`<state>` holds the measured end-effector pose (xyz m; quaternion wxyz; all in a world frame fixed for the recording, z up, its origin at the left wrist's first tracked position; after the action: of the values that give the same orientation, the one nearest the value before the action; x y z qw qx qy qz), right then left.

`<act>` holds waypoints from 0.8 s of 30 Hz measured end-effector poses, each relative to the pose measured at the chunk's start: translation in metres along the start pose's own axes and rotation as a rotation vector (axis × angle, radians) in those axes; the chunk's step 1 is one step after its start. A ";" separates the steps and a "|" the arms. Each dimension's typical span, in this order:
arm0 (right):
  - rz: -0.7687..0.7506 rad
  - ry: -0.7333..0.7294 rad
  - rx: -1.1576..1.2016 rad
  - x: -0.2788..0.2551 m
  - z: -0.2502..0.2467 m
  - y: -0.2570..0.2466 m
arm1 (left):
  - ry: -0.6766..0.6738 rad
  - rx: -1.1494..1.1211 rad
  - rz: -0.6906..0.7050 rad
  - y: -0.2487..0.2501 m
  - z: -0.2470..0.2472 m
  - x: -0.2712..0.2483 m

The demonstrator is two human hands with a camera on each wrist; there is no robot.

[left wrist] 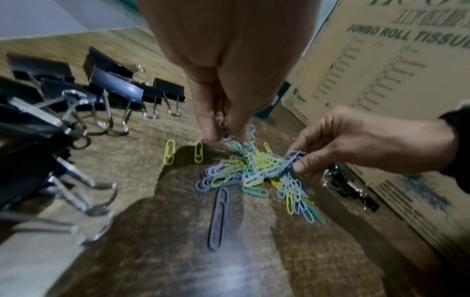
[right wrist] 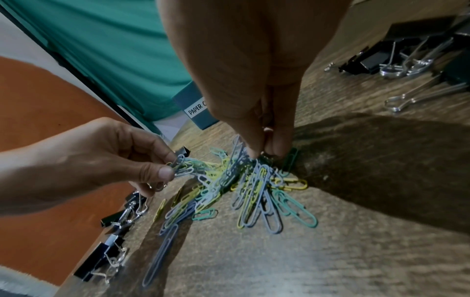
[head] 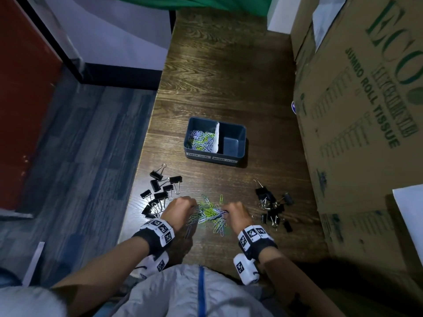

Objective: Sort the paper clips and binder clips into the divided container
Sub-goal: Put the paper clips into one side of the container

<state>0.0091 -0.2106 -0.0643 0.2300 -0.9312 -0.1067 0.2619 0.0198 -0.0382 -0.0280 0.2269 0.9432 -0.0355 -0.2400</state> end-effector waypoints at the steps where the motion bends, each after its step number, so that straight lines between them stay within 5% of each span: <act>1: -0.004 -0.006 0.001 -0.001 -0.003 -0.001 | 0.009 -0.020 0.008 0.002 -0.006 0.000; 11: -0.014 -0.018 0.004 -0.007 -0.030 -0.008 | 0.119 -0.145 0.114 0.031 -0.087 0.020; 18: -0.098 0.054 0.016 -0.007 -0.080 -0.035 | 0.301 -0.177 0.097 0.066 -0.171 0.072; 24: -0.228 0.200 0.022 0.002 -0.157 -0.081 | 0.329 -0.213 -0.018 0.060 -0.178 0.109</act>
<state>0.0889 -0.1980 0.0929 0.2779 -0.9319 -0.1854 0.1413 0.2014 -0.0379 0.0902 0.3262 0.9406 0.0360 -0.0868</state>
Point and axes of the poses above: each hand's wrist, its own x-axis towards the middle knuckle, its own z-axis out of the palm, y = z × x, the point moved 9 cm from there along x, towards the middle knuckle, and after that the axes turned 15 degrees about -z, right-handed, at the moved point
